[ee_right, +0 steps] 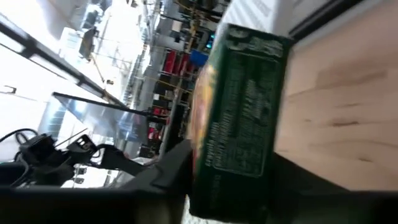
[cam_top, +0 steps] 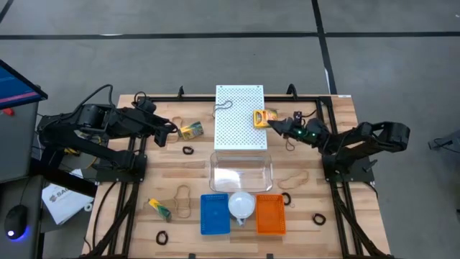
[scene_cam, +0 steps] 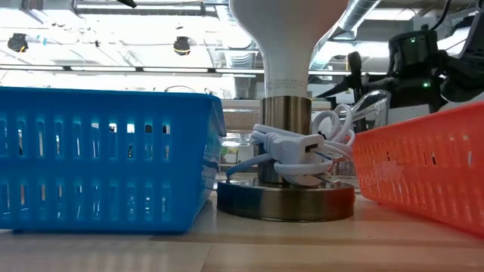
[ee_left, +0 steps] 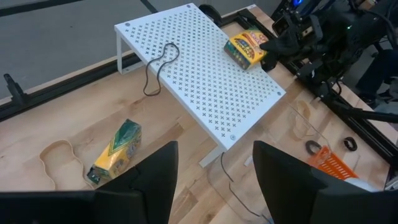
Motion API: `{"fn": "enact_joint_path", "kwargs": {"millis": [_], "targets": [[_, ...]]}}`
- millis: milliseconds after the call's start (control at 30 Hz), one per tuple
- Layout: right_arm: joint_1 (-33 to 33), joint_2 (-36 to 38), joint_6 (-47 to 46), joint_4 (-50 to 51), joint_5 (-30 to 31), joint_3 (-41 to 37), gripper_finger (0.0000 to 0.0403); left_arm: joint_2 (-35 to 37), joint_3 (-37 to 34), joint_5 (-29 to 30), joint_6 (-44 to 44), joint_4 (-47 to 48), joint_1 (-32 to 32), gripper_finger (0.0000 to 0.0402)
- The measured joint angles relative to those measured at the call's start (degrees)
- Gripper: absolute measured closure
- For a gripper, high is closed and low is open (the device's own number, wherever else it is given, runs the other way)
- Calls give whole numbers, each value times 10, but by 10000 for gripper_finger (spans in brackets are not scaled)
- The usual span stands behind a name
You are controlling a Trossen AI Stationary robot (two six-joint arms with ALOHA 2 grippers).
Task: Pick & Place Office Desk Supplies
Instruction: Put the crayon box into the transparent bin
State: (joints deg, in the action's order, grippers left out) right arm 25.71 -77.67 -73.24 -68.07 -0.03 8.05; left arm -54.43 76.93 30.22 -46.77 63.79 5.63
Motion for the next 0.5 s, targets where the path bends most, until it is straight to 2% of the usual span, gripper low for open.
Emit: {"fn": "enact_joint_path", "kwargs": {"millis": [67,300,500], "targets": [[-2,0,7,-18,0,0,308,0,0,0,0,-4,0,202],[-22,15,8,-52,-2,0,306,0,0,0,0,-9,8,202],[-69,73,8,-50,-2,0,306,-5,0,0,0,-16,38,202]]}}
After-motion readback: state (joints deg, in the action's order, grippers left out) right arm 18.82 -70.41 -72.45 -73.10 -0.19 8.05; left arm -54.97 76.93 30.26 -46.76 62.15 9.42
